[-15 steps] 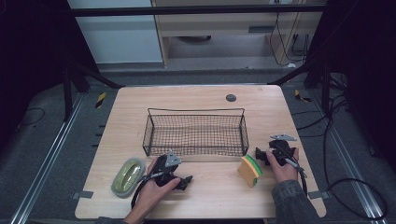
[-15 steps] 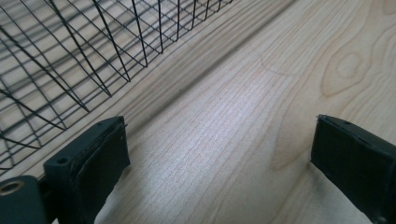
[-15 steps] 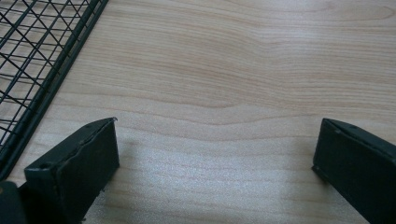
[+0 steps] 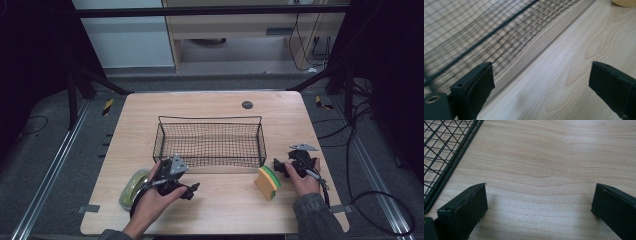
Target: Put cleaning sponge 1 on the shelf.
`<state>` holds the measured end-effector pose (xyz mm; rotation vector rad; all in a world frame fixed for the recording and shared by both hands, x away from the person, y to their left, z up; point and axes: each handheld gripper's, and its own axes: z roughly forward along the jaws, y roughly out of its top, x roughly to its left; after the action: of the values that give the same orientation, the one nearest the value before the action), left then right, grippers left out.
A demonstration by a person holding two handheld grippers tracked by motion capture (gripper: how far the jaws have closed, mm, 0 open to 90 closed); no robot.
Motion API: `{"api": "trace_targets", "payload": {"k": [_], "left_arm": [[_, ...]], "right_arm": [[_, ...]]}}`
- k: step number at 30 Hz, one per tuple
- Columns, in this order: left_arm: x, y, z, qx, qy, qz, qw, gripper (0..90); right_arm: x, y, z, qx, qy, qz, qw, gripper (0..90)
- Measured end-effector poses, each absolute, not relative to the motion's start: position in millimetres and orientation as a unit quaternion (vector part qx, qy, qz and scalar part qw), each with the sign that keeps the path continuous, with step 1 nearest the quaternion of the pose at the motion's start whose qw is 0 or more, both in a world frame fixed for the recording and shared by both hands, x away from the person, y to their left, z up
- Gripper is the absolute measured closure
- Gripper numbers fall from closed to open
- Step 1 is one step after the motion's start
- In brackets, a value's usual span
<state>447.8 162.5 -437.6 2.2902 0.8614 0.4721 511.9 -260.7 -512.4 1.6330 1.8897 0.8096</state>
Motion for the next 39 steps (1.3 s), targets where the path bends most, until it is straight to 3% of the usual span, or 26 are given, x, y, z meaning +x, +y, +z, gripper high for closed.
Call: {"api": "trace_targets", "payload": {"k": [12,23,28,39], "left_arm": [[455,240,-400,0.867,0.393,0.205,0.228,7.5],[451,270,-400,0.862,0.432,0.188,0.189,9.6],[446,275,-398,0.862,0.436,0.184,0.182,14.1],[439,288,-402,0.861,0.447,0.161,0.182,33.1]], "right_arm": [[513,-265,-512,0.585,0.71,0.303,0.249,0.4],[513,-266,-512,0.582,0.712,0.305,0.248,0.4],[513,-267,-512,0.577,0.715,0.305,0.248,1.0],[513,-268,-512,0.575,0.717,0.306,0.249,1.2]]}}
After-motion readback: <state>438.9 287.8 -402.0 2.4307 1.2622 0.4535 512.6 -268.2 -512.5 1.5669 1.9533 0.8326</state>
